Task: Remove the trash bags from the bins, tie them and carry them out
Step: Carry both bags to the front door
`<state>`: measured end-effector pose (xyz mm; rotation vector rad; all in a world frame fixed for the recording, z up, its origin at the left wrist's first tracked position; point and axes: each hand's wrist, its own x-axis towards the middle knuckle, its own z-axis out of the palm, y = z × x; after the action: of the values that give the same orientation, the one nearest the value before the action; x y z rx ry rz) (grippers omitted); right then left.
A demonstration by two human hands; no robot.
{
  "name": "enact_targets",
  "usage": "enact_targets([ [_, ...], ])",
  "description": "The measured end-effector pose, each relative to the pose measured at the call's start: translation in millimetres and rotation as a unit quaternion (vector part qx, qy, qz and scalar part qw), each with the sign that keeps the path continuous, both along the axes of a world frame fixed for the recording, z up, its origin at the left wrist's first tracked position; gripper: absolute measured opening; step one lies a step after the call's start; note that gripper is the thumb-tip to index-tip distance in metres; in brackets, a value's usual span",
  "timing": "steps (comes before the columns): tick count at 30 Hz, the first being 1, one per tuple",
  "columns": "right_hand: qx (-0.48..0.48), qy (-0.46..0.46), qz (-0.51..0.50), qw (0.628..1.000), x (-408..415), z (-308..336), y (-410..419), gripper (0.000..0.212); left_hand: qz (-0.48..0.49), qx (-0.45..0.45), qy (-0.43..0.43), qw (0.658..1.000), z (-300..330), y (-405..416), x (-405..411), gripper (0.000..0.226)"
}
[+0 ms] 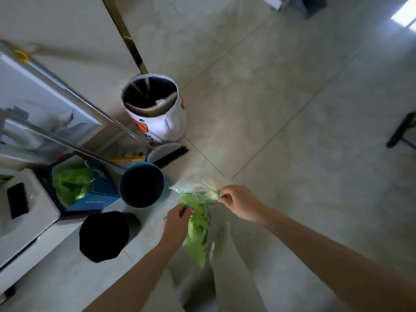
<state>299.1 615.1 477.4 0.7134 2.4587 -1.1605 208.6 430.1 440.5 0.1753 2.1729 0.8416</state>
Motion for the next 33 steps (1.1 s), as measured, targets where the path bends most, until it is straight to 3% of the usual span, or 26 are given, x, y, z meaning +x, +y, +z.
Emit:
enact_targets([
  [10,0.062,0.072,-0.218,0.971,97,112,117,0.019,-0.135,0.084,0.083,0.984,114,160,53,0.025],
  [18,0.06,0.093,-0.431,0.896,169,147,181,0.017,-0.256,0.16,0.118,0.946,163,273,90,0.021],
  [23,0.039,0.11,-0.548,0.828,210,163,213,0.013,-0.283,0.206,0.112,0.93,179,336,112,0.019],
  [33,-0.001,0.137,-0.757,0.639,314,174,251,0.031,-0.424,0.253,0.07,0.866,193,467,189,0.018],
])
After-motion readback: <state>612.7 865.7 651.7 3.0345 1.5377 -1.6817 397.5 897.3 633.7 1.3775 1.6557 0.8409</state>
